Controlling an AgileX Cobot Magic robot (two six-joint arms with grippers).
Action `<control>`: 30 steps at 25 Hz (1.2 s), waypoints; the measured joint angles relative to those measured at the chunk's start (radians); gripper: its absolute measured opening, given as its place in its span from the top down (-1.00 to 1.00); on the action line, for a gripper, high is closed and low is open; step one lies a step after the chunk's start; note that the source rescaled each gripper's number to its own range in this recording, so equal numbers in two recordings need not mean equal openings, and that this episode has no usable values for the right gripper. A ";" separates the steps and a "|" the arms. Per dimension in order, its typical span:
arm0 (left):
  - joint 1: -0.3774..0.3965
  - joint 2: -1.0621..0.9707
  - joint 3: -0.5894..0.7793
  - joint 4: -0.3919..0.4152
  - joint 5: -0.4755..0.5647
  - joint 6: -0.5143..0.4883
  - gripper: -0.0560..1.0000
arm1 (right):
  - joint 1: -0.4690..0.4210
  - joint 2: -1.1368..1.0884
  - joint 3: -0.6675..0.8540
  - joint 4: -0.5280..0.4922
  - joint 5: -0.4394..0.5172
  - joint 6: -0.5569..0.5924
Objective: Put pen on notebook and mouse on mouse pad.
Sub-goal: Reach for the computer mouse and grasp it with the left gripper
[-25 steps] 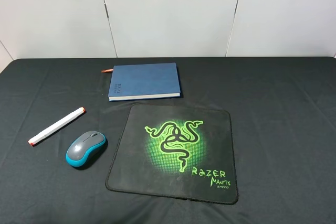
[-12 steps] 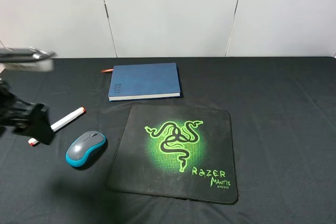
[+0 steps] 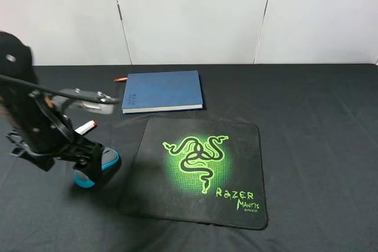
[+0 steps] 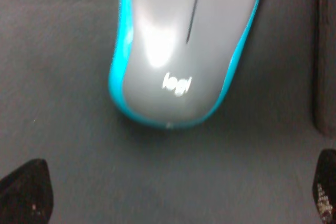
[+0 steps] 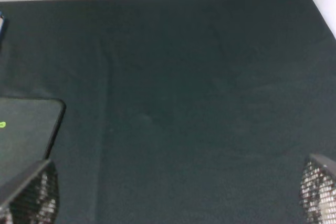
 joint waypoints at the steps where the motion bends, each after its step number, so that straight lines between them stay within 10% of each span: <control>1: -0.007 0.020 0.000 0.001 -0.015 -0.002 -0.97 | 0.000 0.000 0.000 0.000 0.000 0.000; 21: -0.014 0.167 -0.001 0.092 -0.292 -0.006 -0.91 | 0.000 0.000 0.000 0.000 0.000 0.000; 30: -0.014 0.167 -0.001 0.090 -0.294 -0.006 -0.19 | 0.000 0.000 0.000 0.000 0.000 0.000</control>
